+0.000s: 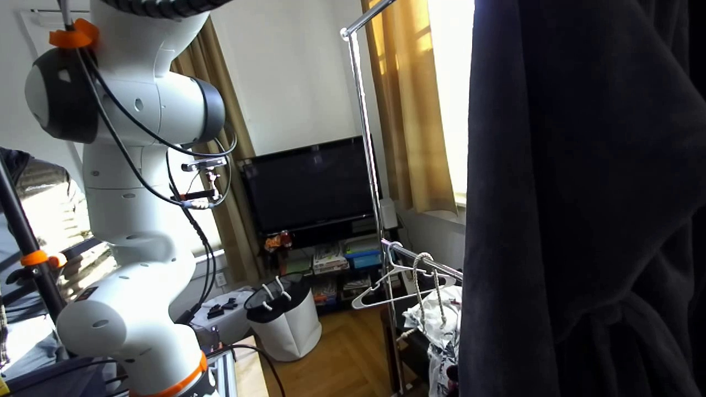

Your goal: Remove the gray robe from the far right of the top hanging rail and hang it on the bottom hanging rail of the clothes hanging rack

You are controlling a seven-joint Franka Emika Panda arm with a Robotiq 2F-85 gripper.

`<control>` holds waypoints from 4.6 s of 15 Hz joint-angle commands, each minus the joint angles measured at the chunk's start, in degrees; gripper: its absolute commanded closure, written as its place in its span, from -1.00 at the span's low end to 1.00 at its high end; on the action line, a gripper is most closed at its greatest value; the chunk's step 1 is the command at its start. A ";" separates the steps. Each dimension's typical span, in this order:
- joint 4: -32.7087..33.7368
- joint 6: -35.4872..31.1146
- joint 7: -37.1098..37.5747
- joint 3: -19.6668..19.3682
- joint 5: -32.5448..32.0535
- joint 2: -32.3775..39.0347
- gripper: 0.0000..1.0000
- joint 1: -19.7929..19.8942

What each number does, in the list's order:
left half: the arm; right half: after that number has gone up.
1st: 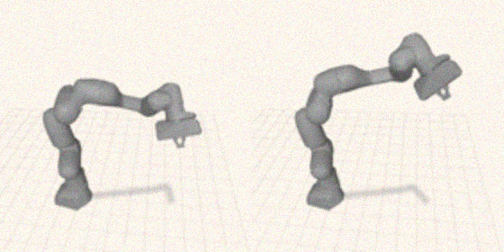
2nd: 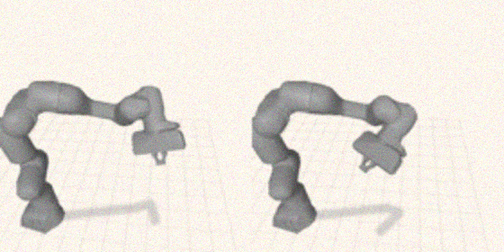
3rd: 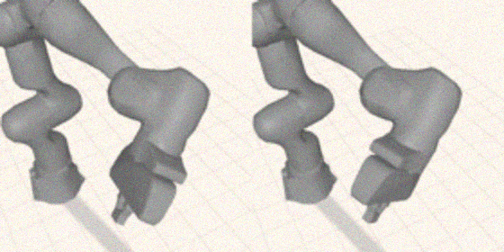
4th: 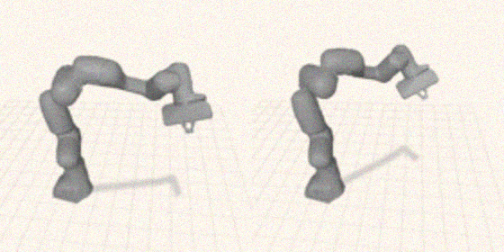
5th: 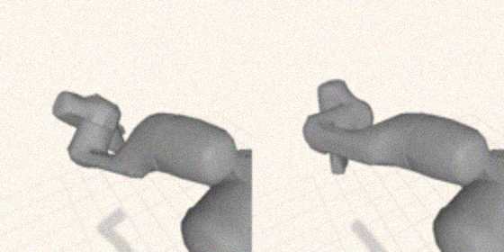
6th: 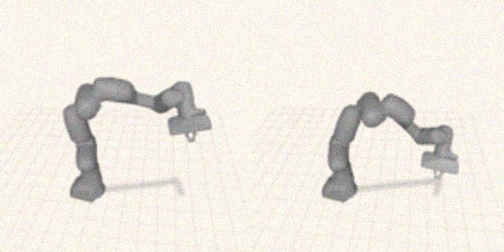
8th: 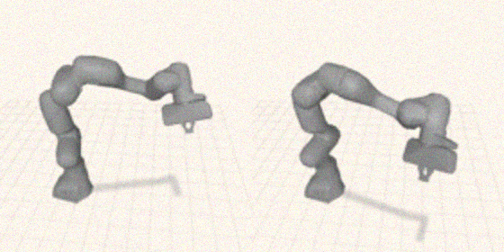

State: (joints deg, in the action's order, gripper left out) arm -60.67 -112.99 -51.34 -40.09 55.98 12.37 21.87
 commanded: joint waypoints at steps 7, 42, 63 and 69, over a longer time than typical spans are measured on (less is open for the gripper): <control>-27.19 1.60 1.06 2.08 -22.78 -22.21 0.95 -6.77; -76.65 8.08 -10.74 11.24 -37.21 -43.30 0.81 -5.57; -65.13 -6.76 -12.54 26.69 -6.61 1.30 0.95 -11.40; -53.67 -9.66 -4.64 29.40 -8.45 12.83 0.95 -9.06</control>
State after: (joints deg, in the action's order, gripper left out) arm -120.05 -122.56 -60.37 -12.53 48.37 20.63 10.44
